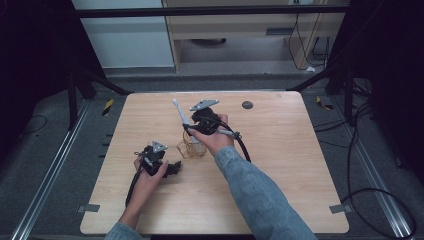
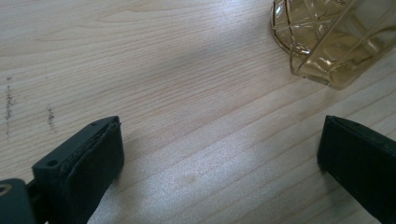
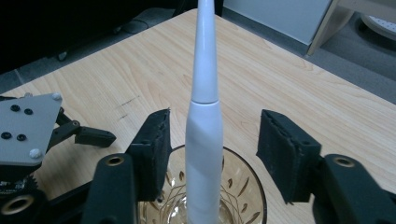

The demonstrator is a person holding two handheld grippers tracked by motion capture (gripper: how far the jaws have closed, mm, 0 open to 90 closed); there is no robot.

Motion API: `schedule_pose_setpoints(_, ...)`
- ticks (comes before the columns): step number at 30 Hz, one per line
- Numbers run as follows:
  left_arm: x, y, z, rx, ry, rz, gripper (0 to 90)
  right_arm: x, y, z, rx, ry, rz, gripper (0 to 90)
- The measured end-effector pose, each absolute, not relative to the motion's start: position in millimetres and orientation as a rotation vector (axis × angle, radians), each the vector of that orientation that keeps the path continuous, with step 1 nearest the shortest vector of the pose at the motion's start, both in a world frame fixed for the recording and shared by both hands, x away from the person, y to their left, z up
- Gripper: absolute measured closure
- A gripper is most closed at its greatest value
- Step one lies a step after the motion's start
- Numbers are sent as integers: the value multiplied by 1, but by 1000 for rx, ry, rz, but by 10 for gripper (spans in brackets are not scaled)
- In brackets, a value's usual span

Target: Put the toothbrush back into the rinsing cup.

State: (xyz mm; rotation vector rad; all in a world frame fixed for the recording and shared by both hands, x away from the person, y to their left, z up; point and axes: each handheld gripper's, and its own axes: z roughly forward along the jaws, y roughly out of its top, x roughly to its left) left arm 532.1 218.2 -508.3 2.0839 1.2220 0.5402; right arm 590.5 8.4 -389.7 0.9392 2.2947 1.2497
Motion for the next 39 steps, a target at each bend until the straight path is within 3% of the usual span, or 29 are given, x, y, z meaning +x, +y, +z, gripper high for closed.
schedule_pose_setpoints(18, 532, 218, -508, 2085, 1221, 540, 0, 592, 1, -383, 1005, 2225, 1247, 132)
schedule_pose_setpoints(39, 532, 218, -508, 2088, 1221, 541, 0, 592, -25, -369, 1075, 2127, 1241, 92)
